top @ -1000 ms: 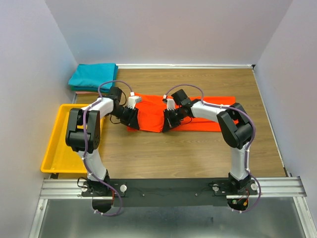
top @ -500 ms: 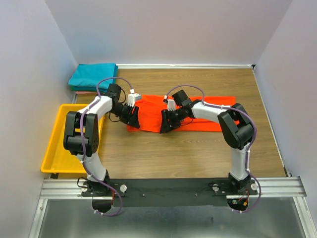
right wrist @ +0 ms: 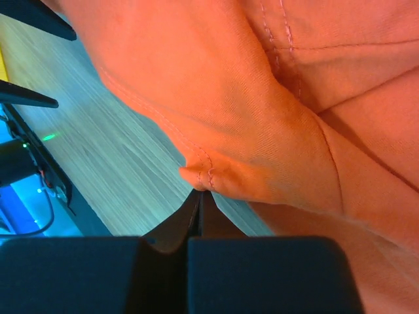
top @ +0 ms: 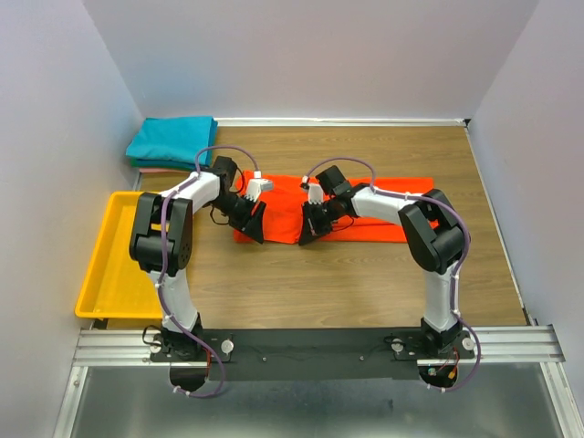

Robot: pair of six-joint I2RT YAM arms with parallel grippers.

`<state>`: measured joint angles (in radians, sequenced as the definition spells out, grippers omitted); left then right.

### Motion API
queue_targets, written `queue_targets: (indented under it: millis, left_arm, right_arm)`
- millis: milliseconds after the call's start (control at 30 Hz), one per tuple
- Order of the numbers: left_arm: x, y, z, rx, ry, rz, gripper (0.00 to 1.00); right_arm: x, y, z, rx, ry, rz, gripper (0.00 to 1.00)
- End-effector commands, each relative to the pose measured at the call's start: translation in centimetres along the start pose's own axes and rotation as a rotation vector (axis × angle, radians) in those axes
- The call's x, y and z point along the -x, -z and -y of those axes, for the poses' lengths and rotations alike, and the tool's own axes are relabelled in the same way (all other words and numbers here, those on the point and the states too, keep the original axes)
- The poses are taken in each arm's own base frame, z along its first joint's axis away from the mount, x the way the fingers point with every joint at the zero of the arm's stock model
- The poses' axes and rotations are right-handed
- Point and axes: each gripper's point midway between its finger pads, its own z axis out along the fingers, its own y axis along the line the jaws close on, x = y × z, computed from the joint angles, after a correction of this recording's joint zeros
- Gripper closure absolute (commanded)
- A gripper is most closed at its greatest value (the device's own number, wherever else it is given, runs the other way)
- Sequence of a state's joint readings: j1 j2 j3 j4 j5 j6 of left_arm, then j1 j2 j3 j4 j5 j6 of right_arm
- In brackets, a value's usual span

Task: Fold and stack the t-shirts
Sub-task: Fold the tshirt

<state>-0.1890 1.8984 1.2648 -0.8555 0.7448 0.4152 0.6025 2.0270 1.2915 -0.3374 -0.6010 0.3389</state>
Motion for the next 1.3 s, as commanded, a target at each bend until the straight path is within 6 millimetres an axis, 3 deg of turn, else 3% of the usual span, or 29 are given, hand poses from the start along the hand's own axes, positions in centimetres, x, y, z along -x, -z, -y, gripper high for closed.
queue_targets:
  millis: [0, 300, 533, 667, 767, 1000, 1267]
  left_arm:
    - [0.1, 0.0, -0.1, -0.003, 0.001, -0.015, 0.44]
    - [0.2, 0.0, 0.2, -0.033, -0.006, -0.018, 0.44]
    - [0.1, -0.1, 0.0, -0.029, -0.001, -0.021, 0.43]
    - [0.5, 0.5, 0.9, -0.065, -0.046, -0.002, 0.43]
    - [0.7, 1.0, 1.8, -0.089, -0.098, 0.013, 0.43]
    - [2.2, 2.3, 2.9, -0.100, -0.158, 0.070, 0.43]
    - [2.9, 3.0, 2.3, -0.069, -0.161, 0.090, 0.43]
  right_arm:
    - [1.5, 0.8, -1.1, 0.042, 0.018, 0.028, 0.99]
    - [4.2, 3.4, -3.0, 0.113, 0.019, 0.102, 0.99]
    - [4.5, 3.1, -2.1, 0.081, 0.050, 0.116, 0.99]
    - [5.0, 3.5, -1.2, 0.014, 0.126, 0.136, 0.67]
    - [5.4, 4.0, -1.3, -0.040, 0.214, 0.162, 0.65]
    - [4.7, 2.8, -2.6, -0.090, 0.363, 0.136, 0.62]
    - [3.0, 1.0, -0.9, -0.172, 0.474, 0.060, 0.59]
